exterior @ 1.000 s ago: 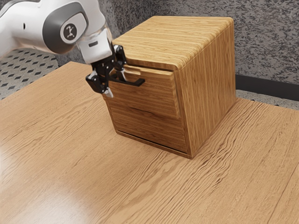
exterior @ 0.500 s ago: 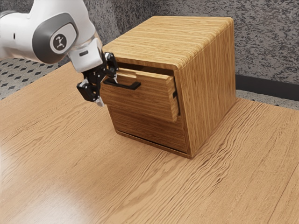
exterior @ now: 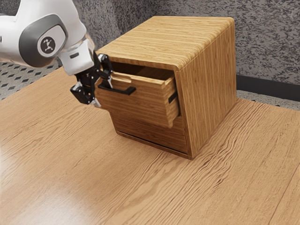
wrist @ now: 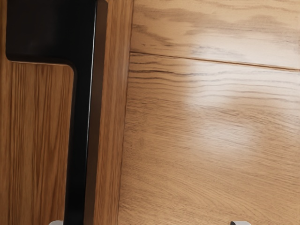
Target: Pull the drawer handle with one arm to open the drawer
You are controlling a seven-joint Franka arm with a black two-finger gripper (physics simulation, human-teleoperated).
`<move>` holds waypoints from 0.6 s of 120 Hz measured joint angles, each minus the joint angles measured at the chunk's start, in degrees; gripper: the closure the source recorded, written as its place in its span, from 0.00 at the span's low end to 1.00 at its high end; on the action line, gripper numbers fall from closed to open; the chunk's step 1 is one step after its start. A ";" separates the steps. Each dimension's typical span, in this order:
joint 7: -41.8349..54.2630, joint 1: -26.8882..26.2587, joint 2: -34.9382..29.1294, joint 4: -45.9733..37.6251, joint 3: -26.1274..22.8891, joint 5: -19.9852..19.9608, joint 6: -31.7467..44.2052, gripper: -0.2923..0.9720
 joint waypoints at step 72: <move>0.29 -0.50 -6.56 -7.10 -0.08 0.16 -0.14 0.24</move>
